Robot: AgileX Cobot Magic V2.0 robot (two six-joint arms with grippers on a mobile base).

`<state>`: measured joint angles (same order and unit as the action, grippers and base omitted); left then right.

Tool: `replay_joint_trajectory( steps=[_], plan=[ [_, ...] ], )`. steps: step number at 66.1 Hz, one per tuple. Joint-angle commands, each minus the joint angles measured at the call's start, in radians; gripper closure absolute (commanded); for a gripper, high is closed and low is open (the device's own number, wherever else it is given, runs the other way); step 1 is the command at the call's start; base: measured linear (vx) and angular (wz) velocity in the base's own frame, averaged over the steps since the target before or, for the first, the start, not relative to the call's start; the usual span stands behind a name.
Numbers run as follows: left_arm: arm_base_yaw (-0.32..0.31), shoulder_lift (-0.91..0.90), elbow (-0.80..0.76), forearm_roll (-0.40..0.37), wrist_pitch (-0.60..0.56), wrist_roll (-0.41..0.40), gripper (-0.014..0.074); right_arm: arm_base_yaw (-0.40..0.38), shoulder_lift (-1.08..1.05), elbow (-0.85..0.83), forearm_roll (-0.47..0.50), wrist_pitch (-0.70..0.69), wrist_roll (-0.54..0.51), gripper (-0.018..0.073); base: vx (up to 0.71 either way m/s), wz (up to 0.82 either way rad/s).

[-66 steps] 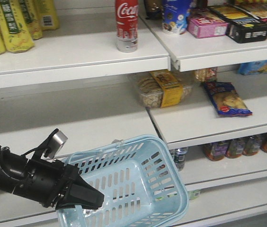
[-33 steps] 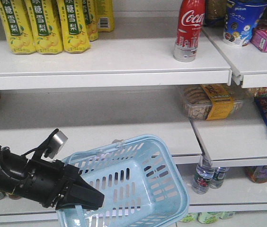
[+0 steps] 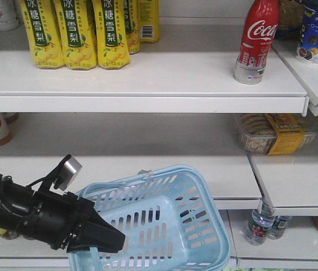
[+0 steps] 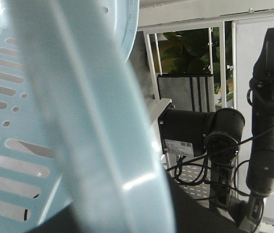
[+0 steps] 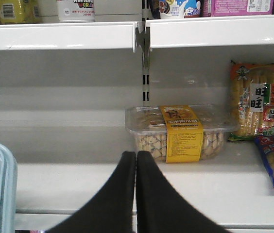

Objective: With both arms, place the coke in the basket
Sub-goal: 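Drive the base toward the shelf with the red Coca-Cola bottle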

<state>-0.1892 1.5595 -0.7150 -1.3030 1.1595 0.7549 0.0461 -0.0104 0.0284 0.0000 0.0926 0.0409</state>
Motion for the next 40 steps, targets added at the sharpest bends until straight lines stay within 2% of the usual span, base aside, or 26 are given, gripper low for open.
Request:
replay_joint_trajectory(
  steps=[1, 40],
  plan=[
    [-0.003, -0.041, -0.020, -0.078, 0.044, 0.013, 0.0603, -0.003, -0.018, 0.011, -0.007, -0.078, -0.006, 0.0569, 0.07, 0.01],
    [-0.003, -0.041, -0.020, -0.078, 0.044, 0.013, 0.0603, -0.003, -0.018, 0.011, -0.007, -0.078, -0.006, 0.0569, 0.05, 0.01]
  ],
)
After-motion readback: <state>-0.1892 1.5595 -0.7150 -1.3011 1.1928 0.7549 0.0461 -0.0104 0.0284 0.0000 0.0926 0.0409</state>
